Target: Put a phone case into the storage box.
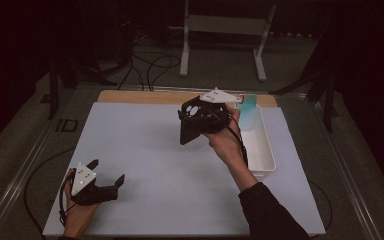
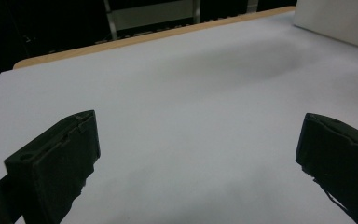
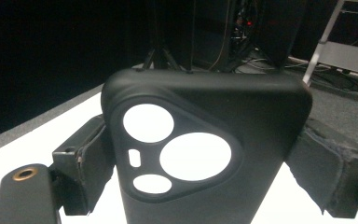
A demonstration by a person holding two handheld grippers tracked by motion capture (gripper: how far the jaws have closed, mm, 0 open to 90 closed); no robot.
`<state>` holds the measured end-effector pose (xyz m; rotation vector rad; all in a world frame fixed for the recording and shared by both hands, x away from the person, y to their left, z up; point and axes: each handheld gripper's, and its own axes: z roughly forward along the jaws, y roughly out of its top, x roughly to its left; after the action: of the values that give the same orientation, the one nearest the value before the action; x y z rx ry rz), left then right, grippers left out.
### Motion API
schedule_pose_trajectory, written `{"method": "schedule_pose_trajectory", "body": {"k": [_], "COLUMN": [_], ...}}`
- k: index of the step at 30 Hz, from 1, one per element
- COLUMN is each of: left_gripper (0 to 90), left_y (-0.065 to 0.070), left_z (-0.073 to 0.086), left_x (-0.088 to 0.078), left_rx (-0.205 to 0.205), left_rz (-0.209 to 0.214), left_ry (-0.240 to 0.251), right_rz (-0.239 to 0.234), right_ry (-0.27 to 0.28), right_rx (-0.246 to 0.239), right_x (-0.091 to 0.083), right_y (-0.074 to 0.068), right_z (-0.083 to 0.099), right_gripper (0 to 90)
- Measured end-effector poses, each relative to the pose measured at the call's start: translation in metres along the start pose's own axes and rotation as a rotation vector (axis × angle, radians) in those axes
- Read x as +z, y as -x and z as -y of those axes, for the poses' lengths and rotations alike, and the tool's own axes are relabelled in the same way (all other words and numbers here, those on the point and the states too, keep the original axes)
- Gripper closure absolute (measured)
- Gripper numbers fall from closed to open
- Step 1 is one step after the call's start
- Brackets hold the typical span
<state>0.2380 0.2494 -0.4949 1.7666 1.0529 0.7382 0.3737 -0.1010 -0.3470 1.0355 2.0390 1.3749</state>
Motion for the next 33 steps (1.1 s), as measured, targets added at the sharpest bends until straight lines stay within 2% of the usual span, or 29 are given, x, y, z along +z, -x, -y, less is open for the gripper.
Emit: {"method": "schedule_pose_trajectory", "body": {"k": [9, 19, 33], "left_gripper": [0.1, 0.1, 0.1], "left_y": [0.0, 0.0, 0.0], "left_z": [0.0, 0.0, 0.0], "left_x": [0.0, 0.0, 0.0], "left_rx": [-0.002, 0.002, -0.001], "left_rz": [0.001, 0.007, 0.005], "left_ry": [0.002, -0.001, 0.001], "right_rz": [0.025, 0.034, 0.096], "right_ry": [-0.002, 0.0, 0.0], "right_rx": [0.023, 0.022, 0.021], "right_x": [0.01, 0.013, 0.016], "right_y": [0.012, 0.026, 0.046], "right_z": [-0.003, -0.007, -0.013], "right_gripper": [14.0, 14.1, 14.1]}}
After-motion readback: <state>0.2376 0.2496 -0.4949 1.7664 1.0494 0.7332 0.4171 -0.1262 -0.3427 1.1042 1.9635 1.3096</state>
